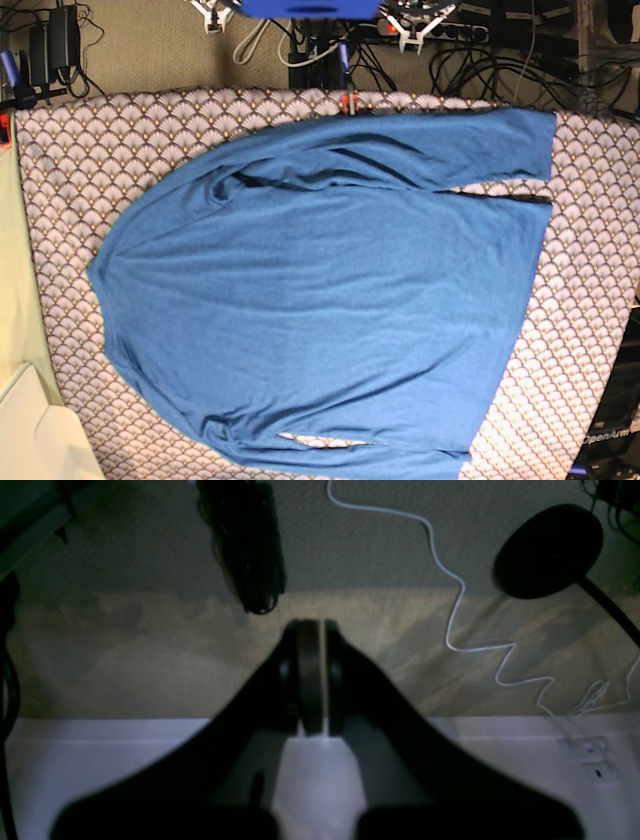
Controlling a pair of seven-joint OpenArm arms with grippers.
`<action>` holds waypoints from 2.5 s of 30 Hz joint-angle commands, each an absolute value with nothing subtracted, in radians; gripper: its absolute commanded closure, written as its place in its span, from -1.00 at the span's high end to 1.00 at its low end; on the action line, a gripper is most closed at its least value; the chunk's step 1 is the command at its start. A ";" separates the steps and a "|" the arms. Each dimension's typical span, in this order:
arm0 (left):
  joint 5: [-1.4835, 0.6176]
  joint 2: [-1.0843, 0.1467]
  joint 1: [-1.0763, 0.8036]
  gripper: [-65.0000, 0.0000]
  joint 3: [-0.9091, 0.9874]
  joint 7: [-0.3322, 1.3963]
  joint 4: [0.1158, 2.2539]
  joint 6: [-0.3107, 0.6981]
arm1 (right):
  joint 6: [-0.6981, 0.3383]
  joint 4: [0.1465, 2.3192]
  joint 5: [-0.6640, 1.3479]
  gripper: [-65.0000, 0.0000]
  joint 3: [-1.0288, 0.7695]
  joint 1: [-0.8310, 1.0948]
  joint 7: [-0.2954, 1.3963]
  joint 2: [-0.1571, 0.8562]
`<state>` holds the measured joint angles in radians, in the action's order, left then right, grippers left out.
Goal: Fold the T-shirt properly
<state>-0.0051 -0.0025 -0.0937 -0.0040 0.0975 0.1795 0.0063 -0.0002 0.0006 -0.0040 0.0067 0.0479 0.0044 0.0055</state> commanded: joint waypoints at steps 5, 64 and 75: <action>-0.007 -0.001 -0.094 -0.99 -0.005 0.099 0.183 0.002 | -0.010 0.000 -0.005 -1.00 0.004 0.048 0.008 0.007; -0.008 -0.097 -0.656 -0.99 -0.001 0.097 1.012 0.002 | -0.013 1.267 -0.005 -1.00 0.005 0.852 0.010 0.059; -0.008 -0.151 -0.941 -0.99 0.002 0.093 1.520 -0.001 | -0.013 1.716 -0.005 -1.00 -0.001 1.113 0.010 0.071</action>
<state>-0.0086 -0.1474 -0.9226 0.0017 0.1047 1.5120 0.0017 -0.0113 1.7073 -0.0040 0.0010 1.0916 0.0265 0.0677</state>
